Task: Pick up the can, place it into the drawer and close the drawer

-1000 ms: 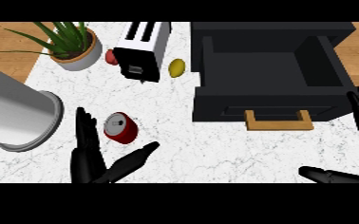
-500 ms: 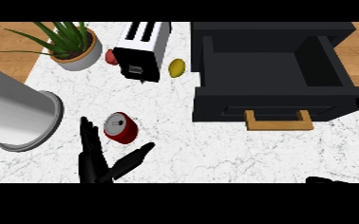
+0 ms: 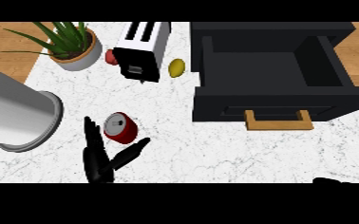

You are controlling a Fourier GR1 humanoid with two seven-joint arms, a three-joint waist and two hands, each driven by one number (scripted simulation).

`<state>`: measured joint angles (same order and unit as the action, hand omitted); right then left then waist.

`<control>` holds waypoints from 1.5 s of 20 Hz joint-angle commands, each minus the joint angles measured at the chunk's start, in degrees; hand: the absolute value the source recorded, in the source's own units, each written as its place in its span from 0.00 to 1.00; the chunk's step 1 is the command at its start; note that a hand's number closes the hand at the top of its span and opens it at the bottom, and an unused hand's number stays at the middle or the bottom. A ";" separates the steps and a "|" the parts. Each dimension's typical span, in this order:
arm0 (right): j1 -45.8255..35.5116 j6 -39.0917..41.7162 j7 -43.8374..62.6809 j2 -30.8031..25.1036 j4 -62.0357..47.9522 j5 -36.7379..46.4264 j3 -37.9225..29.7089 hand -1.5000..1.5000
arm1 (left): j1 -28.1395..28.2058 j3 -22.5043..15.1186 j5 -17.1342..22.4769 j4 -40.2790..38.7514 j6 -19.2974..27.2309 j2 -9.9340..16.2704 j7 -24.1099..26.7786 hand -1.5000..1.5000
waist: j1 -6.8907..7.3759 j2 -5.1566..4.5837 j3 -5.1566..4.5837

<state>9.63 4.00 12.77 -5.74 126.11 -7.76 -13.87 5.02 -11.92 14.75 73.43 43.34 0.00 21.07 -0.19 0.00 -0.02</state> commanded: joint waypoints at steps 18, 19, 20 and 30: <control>-5.04 2.09 2.66 -1.98 -2.17 -1.26 -5.02 0.00 | -16.26 12.76 8.45 -30.73 -12.04 0.02 17.32 0.00 | -0.11 -0.05 -0.01; -3.69 0.54 5.11 0.33 1.70 1.76 -1.53 0.00 | -13.75 10.19 9.15 -25.75 -10.96 0.02 15.55 0.00 | 0.01 0.02 0.00; -2.81 1.97 3.73 -0.50 1.67 0.98 -2.33 0.00 | -16.99 11.74 8.66 -29.35 -14.53 0.37 14.95 0.00 | -0.15 -0.02 0.00; -1.88 1.88 1.61 0.87 1.34 1.75 -3.58 0.00 | -21.57 12.18 7.24 -31.87 -21.02 0.51 14.44 1.00 | -0.05 0.03 0.02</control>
<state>7.17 5.13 16.10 -4.69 128.31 -5.58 -15.86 -14.95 0.60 22.78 40.24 22.55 0.91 37.16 -0.30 0.03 0.01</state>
